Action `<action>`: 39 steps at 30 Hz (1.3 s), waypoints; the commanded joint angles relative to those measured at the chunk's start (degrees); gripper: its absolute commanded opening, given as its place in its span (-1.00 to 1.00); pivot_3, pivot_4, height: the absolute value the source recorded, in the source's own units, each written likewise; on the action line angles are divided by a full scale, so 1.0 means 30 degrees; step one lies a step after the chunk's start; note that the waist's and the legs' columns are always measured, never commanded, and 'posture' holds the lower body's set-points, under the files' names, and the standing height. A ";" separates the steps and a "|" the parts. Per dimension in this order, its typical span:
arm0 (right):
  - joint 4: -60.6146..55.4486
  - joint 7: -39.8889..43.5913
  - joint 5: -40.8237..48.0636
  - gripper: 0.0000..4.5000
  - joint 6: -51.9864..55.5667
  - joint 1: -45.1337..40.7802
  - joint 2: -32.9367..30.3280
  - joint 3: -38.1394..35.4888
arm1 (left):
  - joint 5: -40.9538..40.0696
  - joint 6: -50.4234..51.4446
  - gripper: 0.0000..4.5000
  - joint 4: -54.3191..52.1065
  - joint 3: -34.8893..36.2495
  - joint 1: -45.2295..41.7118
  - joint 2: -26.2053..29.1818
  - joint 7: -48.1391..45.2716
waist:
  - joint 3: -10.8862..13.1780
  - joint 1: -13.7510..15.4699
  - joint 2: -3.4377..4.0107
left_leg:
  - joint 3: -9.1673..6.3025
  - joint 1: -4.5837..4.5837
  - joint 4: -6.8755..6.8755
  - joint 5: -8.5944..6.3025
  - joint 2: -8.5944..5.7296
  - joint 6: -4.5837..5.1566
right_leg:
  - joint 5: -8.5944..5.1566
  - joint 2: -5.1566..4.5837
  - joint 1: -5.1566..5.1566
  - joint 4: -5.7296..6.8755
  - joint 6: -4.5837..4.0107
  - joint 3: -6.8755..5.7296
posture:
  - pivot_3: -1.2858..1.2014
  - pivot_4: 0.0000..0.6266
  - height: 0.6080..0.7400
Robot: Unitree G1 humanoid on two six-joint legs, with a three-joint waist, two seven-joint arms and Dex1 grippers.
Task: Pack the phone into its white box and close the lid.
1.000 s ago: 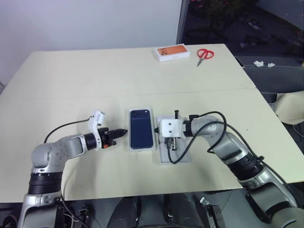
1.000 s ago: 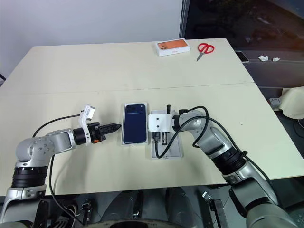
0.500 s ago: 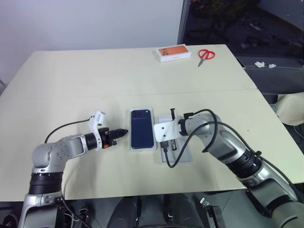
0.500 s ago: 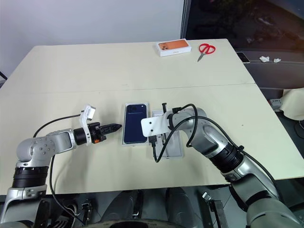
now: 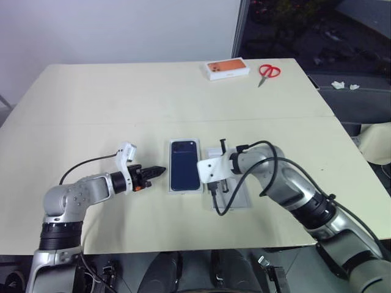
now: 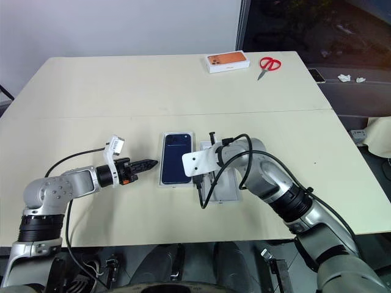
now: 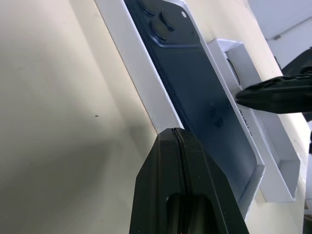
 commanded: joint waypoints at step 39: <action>-0.1451 0.2214 0.1355 -0.99 0.1526 0.3020 -0.2258 -0.1910 | 0.2208 -0.0061 -1.00 0.0925 -0.2950 -0.2613 -0.1702 -0.0212 | -0.0001 0.0071 -0.0002 | -0.0047 0.0000 0.0223 -0.0103 -0.0057 0.0154 | -0.0036 -0.0066 0.0176 -0.0034 0.0058 -0.0074 | 0.03 -0.52 1.00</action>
